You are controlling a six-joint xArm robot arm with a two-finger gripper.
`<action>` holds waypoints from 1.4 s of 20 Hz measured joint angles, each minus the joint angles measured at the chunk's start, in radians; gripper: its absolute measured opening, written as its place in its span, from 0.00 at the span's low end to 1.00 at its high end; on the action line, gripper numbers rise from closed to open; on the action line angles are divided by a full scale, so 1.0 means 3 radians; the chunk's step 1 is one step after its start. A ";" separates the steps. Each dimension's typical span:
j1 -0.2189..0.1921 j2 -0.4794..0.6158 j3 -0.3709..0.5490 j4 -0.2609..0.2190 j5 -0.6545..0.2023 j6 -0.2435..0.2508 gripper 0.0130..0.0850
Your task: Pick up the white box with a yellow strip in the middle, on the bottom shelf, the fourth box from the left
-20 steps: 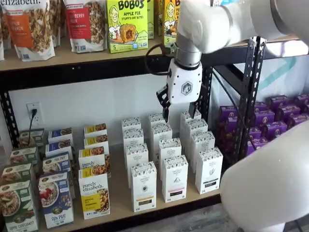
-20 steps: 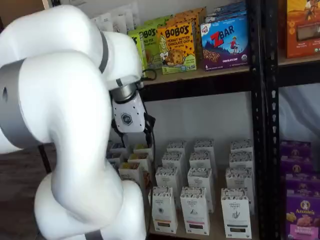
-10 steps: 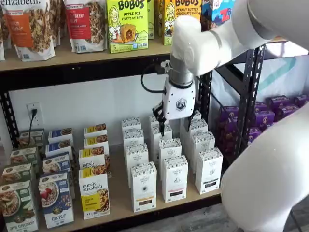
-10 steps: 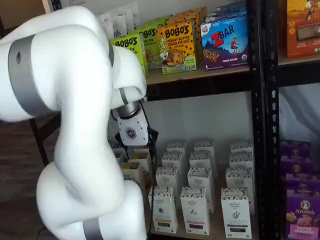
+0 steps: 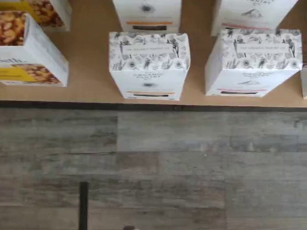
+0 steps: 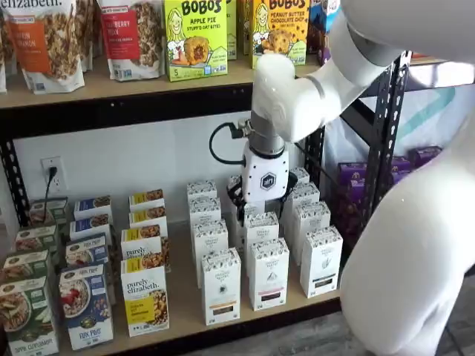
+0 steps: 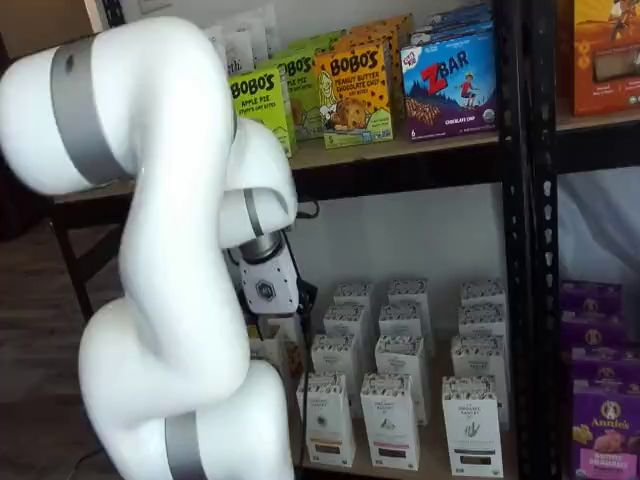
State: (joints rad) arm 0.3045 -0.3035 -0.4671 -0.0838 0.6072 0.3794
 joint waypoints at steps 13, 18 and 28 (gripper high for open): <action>-0.0037 0.0822 -0.0137 -0.0137 -0.0717 0.0110 1.00; -0.0060 0.1164 -0.0224 -0.0218 -0.0955 0.0171 1.00; -0.0186 0.1684 -0.0430 -0.0661 -0.1328 0.0488 1.00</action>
State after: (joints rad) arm 0.2487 0.2016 -0.5961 -0.2822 0.2088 0.5257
